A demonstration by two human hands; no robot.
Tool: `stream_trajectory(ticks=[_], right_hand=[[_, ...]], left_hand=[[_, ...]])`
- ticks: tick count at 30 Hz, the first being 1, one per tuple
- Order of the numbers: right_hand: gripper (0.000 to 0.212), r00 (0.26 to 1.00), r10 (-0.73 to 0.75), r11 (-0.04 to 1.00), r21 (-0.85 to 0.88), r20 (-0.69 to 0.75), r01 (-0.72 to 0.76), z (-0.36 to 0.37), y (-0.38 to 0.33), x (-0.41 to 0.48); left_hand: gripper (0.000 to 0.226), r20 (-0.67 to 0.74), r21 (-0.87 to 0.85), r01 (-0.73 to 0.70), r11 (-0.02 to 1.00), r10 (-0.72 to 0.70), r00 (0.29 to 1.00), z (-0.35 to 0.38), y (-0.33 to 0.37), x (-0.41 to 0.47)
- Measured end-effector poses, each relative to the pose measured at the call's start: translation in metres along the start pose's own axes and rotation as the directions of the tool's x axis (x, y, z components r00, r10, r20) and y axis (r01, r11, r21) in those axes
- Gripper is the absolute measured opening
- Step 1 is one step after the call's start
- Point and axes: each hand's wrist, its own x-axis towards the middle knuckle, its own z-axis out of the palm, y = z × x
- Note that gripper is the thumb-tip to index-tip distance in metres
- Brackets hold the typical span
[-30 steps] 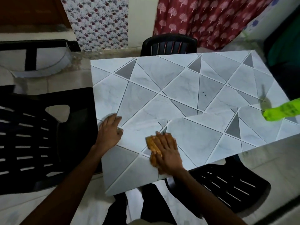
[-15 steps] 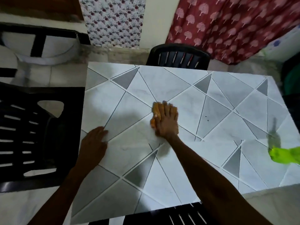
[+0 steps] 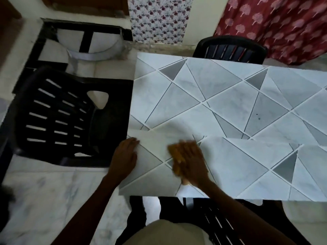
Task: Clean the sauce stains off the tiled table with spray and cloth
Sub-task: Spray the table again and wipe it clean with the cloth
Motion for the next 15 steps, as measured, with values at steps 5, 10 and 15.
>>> stream_trajectory(ticks=[5,10,15], right_hand=[[0.064,0.88,0.464,0.886,0.042,-0.104,-0.462,-0.008,-0.04,0.047],[0.068,1.0,0.024,0.999,0.029,-0.014,-0.024,0.037,-0.137,0.016],[0.067,0.99,-0.142,0.99,-0.007,0.022,0.143,0.035,-0.12,-0.059]], left_hand=[[0.048,-0.023,-0.069,-0.02,0.997,0.018,1.0,0.001,-0.003,-0.046],[0.052,0.0,-0.192,-0.015,0.981,0.015,1.0,-0.005,-0.017,-0.07],[0.039,-0.048,-0.153,-0.1,0.983,0.094,0.994,-0.007,-0.018,-0.082]])
